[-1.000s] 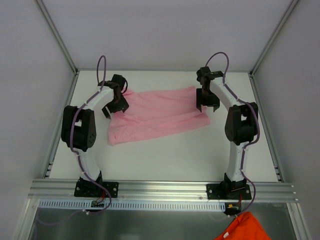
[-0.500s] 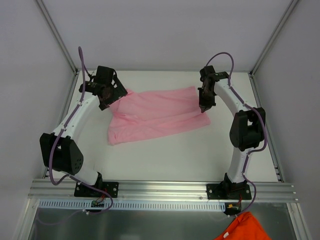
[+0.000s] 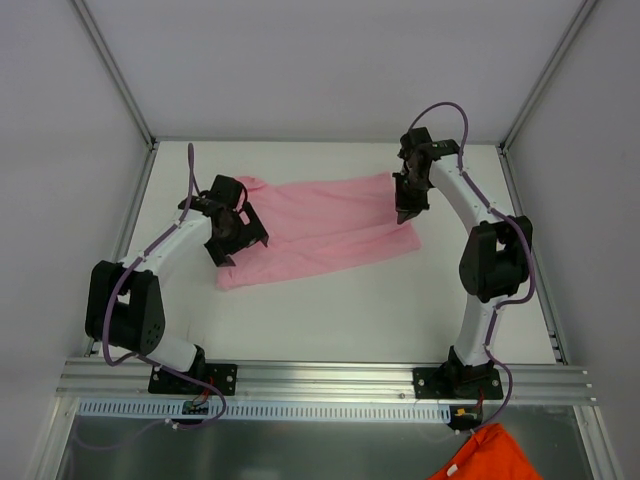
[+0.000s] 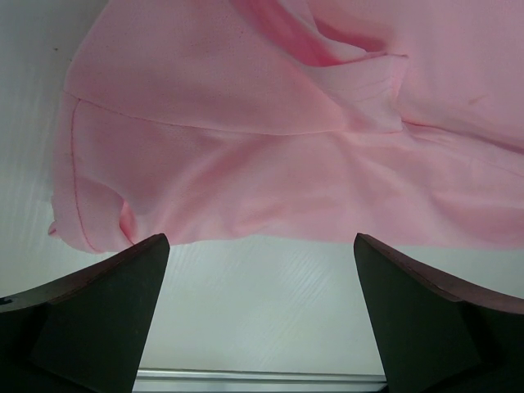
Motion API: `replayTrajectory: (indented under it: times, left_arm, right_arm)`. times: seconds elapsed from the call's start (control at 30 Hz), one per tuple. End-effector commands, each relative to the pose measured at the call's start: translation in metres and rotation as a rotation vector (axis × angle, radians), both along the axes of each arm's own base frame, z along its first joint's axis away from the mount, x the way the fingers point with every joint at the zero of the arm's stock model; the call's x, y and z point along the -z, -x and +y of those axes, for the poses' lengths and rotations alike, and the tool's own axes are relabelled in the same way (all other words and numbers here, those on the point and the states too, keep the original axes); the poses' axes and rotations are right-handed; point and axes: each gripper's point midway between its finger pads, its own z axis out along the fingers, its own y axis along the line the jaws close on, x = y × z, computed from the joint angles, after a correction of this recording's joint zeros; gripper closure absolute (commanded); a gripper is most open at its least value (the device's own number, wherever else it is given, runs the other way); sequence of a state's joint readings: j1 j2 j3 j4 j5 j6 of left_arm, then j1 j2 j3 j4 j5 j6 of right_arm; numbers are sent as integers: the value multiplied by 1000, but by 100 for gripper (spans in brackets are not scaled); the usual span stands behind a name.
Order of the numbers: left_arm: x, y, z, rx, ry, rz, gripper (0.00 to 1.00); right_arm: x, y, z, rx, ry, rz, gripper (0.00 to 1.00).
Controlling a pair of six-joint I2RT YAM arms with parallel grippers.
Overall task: Fold and stack the t-shirts
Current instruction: Fold the flattened tshirt in 1/3 of the way
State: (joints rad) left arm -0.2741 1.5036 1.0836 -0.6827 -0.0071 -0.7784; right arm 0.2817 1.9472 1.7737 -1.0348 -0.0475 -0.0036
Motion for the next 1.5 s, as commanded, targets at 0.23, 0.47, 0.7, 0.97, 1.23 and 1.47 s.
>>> replayTrajectory:
  times: [0.23, 0.47, 0.7, 0.97, 1.23, 1.47]
  left_arm:
    - [28, 27, 8, -43, -69, 109, 1]
    - [37, 47, 23, -80, -180, 188, 1]
    - [45, 56, 43, -133, -301, 266, 1]
    - [55, 54, 46, -151, -339, 283, 3]
    - [43, 44, 42, -147, -315, 199, 1]
    - [0, 35, 49, -161, -306, 21, 1]
  right_arm:
    - [-40, 13, -3, -35, -27, -61, 99]
    - [-51, 15, 1, -38, -57, -78, 99]
    - [-64, 26, 25, -90, -197, -61, 99]
    - [-50, 54, 44, -179, -253, 17, 99]
    - [-39, 59, 48, -207, -243, 37, 99]
    - [-32, 58, 53, -226, -230, 54, 99]
